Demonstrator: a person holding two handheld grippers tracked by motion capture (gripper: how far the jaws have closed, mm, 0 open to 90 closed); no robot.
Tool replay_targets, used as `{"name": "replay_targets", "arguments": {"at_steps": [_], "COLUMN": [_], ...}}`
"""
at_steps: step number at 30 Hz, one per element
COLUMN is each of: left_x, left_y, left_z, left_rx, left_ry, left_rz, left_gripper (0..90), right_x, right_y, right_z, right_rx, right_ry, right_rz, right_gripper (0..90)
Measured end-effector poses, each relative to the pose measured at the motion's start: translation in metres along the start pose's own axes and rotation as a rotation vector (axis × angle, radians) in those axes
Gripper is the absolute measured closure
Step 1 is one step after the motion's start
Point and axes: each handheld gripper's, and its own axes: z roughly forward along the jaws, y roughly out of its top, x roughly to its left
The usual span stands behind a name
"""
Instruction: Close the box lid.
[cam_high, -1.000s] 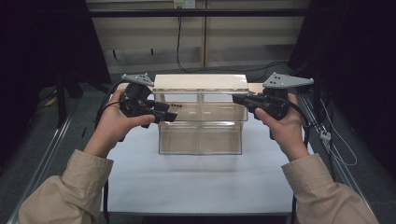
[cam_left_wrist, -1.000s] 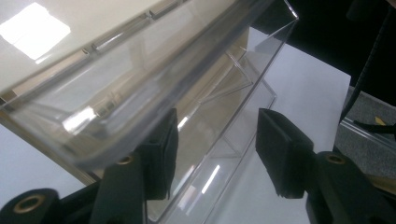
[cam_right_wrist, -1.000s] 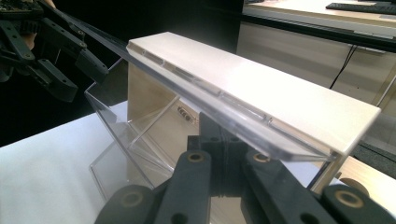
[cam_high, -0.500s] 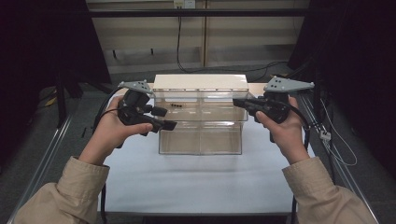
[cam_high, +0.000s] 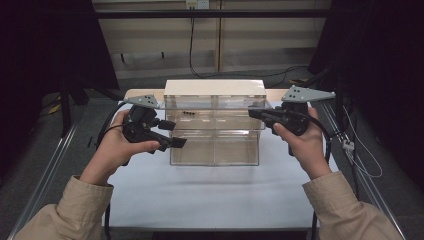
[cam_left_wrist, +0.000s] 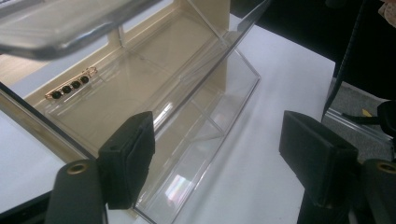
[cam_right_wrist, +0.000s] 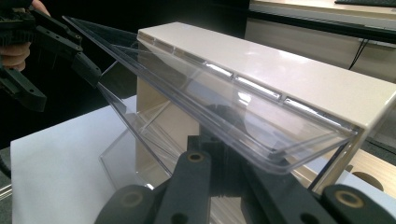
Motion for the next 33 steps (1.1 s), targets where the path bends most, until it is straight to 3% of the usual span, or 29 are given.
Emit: {"name": "replay_targets", "arguments": {"at_steps": [22, 33], "left_x": [-0.007, -0.006], "left_y": [-0.021, -0.034], "left_z": [0.010, 0.015], "left_rx": [0.023, 0.030], "left_ry": [-0.017, -0.021], "left_rz": [0.015, 0.003], "left_gripper": [22.2, 22.2], "right_x": [-0.002, -0.001], "right_y": [-0.019, -0.028], "right_z": [-0.003, -0.005], "right_rx": [0.014, 0.017], "right_ry": [0.018, 0.029], "right_rz": [0.027, 0.036], "right_gripper": [90.0, 90.0]}}
